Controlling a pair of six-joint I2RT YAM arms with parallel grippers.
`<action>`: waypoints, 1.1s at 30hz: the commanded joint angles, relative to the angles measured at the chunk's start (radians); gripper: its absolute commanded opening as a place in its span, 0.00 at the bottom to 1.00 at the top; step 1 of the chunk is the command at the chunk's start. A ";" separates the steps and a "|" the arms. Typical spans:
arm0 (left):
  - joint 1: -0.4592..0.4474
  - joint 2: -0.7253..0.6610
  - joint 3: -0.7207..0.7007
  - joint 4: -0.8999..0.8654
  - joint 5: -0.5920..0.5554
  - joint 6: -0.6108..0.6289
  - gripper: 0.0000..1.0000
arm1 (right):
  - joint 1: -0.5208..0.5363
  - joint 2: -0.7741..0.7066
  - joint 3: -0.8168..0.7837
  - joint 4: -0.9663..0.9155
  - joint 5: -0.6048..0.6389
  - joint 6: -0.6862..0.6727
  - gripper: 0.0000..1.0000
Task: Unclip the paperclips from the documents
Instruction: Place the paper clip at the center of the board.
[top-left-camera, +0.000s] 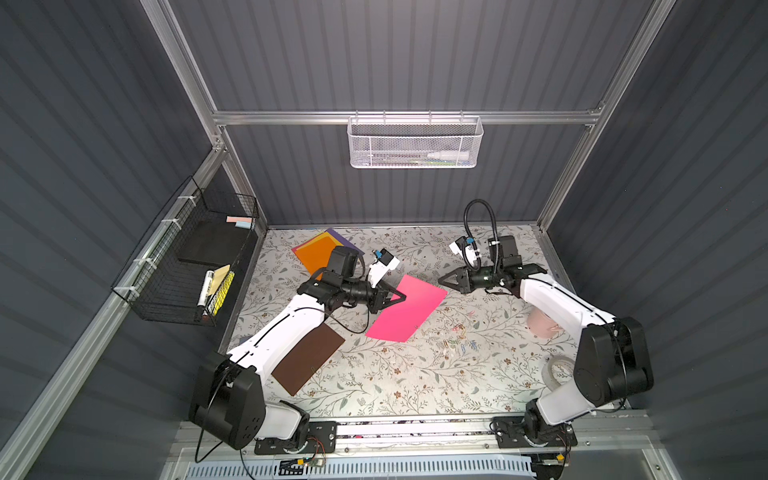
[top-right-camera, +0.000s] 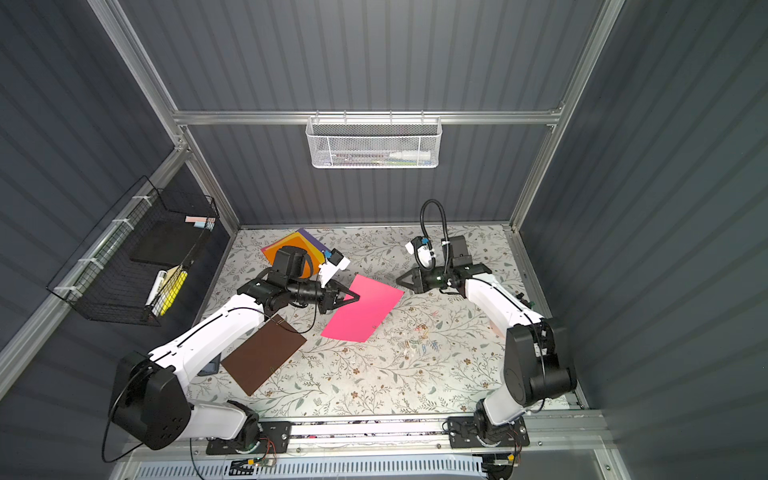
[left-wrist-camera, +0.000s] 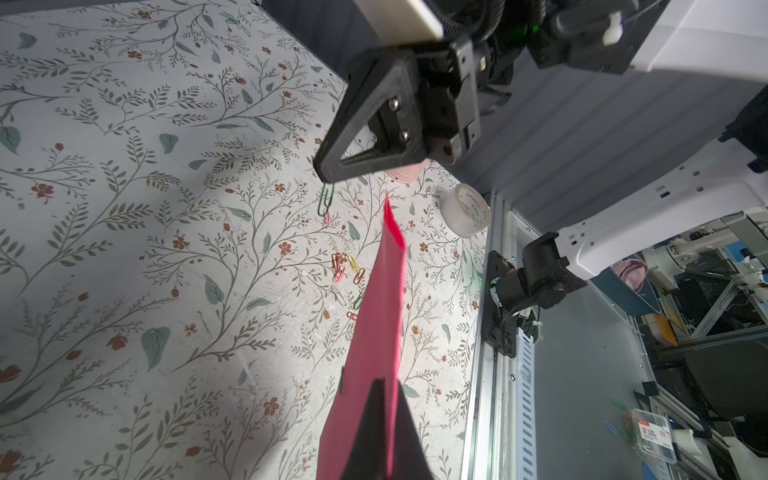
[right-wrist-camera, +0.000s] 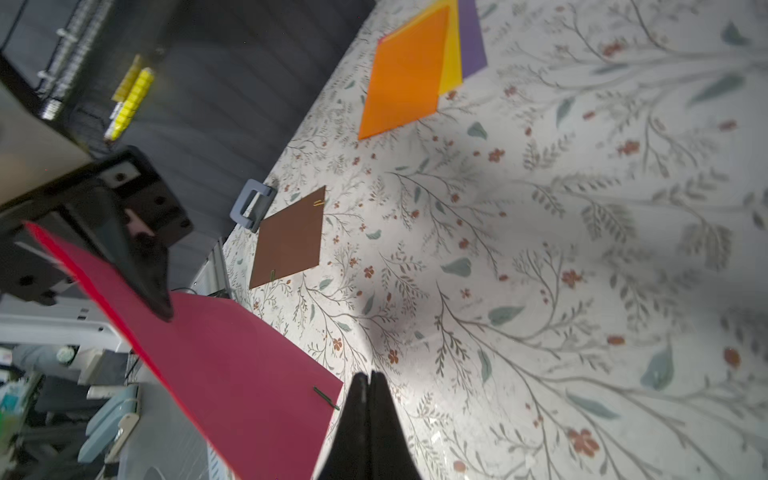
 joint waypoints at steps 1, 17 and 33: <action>0.013 -0.044 0.036 0.056 0.000 -0.034 0.00 | 0.018 -0.038 -0.112 -0.029 0.141 0.122 0.00; 0.050 -0.138 -0.037 0.300 0.052 -0.135 0.00 | 0.080 0.002 -0.200 -0.156 0.355 0.178 0.34; 0.085 -0.146 -0.044 0.387 0.187 -0.176 0.00 | 0.085 -0.451 -0.487 0.656 0.001 0.150 0.92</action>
